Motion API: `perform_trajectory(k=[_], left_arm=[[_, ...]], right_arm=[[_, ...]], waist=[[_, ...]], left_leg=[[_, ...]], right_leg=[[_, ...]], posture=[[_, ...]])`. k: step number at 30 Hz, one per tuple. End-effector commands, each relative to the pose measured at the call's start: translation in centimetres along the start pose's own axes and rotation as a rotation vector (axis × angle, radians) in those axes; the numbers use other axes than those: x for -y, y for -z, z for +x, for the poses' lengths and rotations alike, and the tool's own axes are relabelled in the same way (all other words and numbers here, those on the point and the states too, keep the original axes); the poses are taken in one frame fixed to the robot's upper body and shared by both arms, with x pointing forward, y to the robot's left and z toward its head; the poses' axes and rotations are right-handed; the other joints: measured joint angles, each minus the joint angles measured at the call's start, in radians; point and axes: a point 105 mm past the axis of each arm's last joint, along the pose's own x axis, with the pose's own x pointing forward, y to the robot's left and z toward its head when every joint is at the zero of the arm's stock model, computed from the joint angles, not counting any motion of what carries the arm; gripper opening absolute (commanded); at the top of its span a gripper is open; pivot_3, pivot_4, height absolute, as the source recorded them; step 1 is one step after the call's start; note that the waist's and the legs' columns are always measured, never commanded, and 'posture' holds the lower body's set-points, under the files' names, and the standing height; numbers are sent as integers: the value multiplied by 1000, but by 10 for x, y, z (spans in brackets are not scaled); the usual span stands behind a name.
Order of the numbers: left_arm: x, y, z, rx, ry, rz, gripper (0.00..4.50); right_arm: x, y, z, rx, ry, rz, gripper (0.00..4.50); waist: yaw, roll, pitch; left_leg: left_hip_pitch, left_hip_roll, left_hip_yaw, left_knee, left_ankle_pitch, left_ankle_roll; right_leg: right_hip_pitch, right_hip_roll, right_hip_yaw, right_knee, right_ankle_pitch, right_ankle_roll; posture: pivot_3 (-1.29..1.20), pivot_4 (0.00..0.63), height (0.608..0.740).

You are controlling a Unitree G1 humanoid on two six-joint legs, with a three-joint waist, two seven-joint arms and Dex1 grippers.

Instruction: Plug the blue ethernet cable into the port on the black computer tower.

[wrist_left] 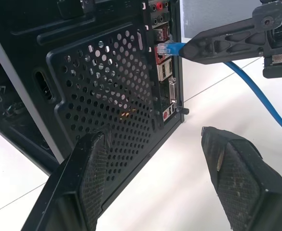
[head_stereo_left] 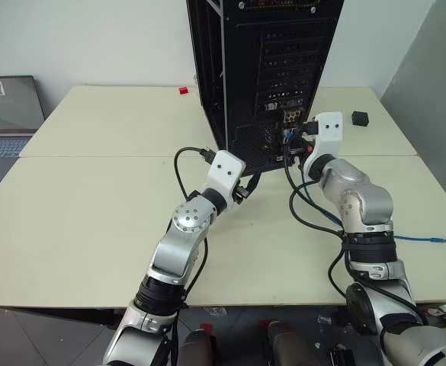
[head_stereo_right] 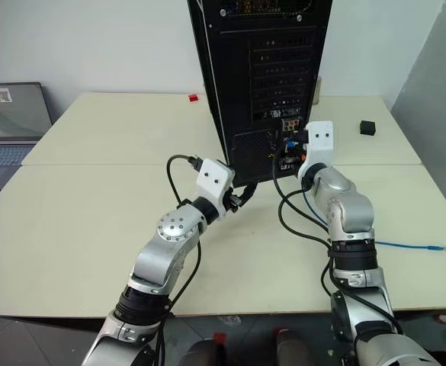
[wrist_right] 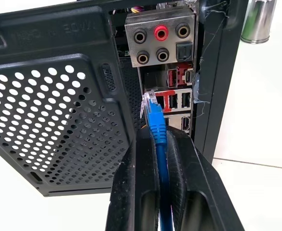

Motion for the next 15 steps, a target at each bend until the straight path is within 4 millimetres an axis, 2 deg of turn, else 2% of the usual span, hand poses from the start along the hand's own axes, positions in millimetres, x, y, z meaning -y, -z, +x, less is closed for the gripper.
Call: perform_trajectory(k=[1,15], left_arm=[[3,-12,-1,47,9,20,3197],[1,-11,-2,44,2,21,3197]], right_arm=[[3,-14,-3,54,16,-23,0],[5,-10,2,48,26,-33,0]], waist=[[0,0,0],[0,0,0]], left_leg=[[0,0,0,0,0,0],[0,0,0,0,0,0]], right_leg=[[0,0,0,0,0,0],[0,0,0,0,0,0]], posture=[[0,150,740],[0,150,740]])
